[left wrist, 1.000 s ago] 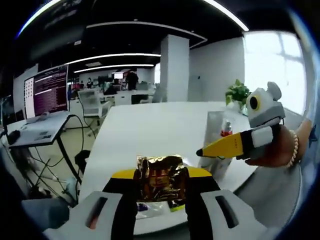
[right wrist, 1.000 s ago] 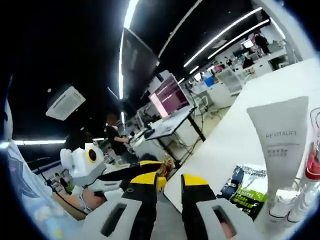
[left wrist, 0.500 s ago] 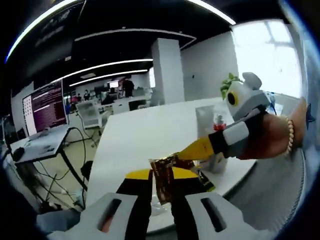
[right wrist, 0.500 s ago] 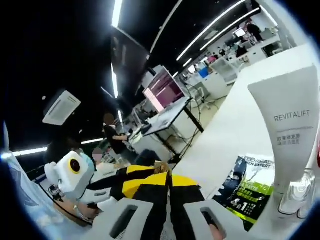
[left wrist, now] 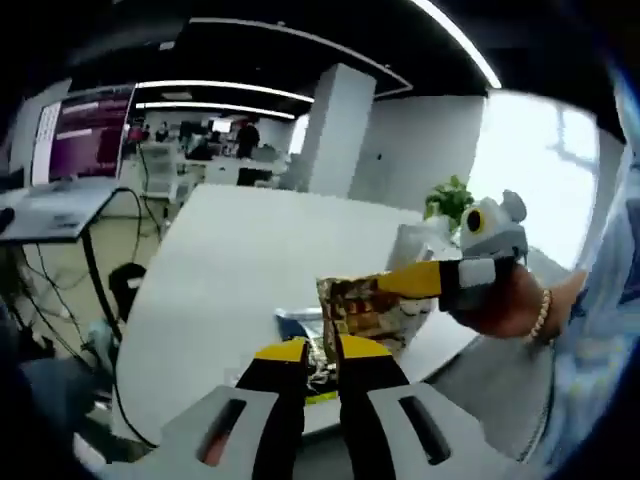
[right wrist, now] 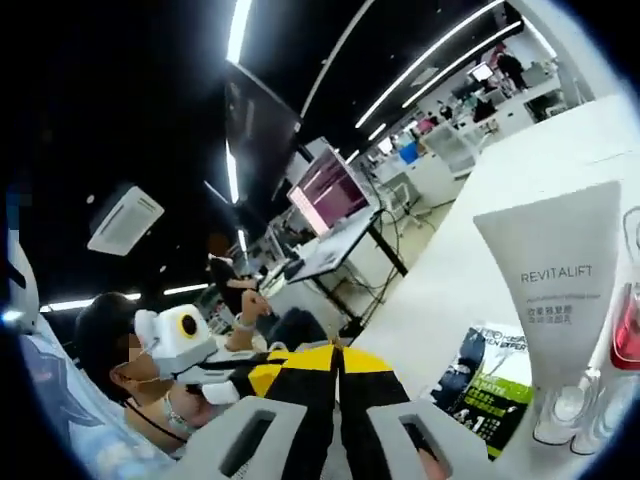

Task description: Arrange the skincare products in the storage area until every visible bottle or jar stands upright without overlapping.

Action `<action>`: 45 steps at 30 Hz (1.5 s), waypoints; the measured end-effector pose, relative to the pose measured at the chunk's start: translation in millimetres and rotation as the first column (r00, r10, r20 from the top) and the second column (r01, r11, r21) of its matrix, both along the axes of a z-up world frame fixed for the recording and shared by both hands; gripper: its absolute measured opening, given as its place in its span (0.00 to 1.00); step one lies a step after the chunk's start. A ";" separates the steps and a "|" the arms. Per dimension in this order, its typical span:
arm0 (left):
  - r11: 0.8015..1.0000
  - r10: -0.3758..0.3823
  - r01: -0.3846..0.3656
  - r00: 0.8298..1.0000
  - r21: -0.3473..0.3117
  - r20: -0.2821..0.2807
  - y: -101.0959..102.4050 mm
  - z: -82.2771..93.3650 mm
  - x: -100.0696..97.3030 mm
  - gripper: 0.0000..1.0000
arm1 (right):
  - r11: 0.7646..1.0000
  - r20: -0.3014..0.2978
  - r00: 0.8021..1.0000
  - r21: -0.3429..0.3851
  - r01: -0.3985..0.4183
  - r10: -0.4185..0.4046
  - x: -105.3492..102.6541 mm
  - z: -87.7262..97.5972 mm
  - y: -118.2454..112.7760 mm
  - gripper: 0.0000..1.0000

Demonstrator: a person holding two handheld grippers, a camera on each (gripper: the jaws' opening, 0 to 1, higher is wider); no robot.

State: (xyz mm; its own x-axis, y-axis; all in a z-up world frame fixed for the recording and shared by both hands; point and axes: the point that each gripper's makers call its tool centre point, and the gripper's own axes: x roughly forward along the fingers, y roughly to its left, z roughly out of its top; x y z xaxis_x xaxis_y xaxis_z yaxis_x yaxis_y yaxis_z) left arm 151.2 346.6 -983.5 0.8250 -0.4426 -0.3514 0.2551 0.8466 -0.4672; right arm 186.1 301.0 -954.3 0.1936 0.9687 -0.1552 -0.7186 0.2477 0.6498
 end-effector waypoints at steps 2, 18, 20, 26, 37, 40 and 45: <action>0.986 -0.083 0.076 0.996 -0.150 -0.038 -6.9 1.6 -1.6 0.09 | 1.000 0.008 1.000 -0.003 -0.008 0.008 -0.5 3.7 5.1 0.00; 0.999 0.036 -0.035 0.998 0.027 -0.053 34.4 -24.1 28.3 0.00 | 0.963 0.330 0.944 -0.258 0.080 0.010 22.3 -24.0 42.3 0.00; 0.998 0.037 -0.033 0.997 0.062 -0.067 38.9 -29.0 33.9 0.00 | 0.936 0.406 0.914 -0.330 0.123 0.023 28.8 -35.5 45.8 0.00; 0.981 -0.014 0.047 0.985 0.186 -0.173 50.9 -54.5 46.9 0.00 | 0.832 0.528 0.840 -0.517 0.203 0.123 44.0 -77.0 55.9 0.00; 0.955 -0.016 0.090 0.967 0.283 -0.254 63.1 -108.5 86.9 0.00 | 0.749 0.593 0.768 -0.617 0.240 0.242 82.0 -119.0 73.4 0.00; 0.945 -0.011 0.103 0.959 0.310 -0.285 66.5 -120.8 93.3 0.00 | 0.727 0.581 0.772 -0.644 0.240 0.259 90.7 -134.2 78.3 0.00; 0.915 -0.012 0.126 0.958 0.382 -0.286 68.5 -127.7 96.8 0.00 | 0.702 0.572 0.772 -0.669 0.244 0.278 97.0 -148.2 79.2 0.00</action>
State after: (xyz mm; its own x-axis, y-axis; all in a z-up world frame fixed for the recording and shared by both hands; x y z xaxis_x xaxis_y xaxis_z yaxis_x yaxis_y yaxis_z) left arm 248.0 415.2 -1111.2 0.6442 -0.2737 -0.7142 0.2304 0.9598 -0.1600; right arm 283.1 380.2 -1102.5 0.4767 0.6320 -0.6110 -0.8759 0.4004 -0.2691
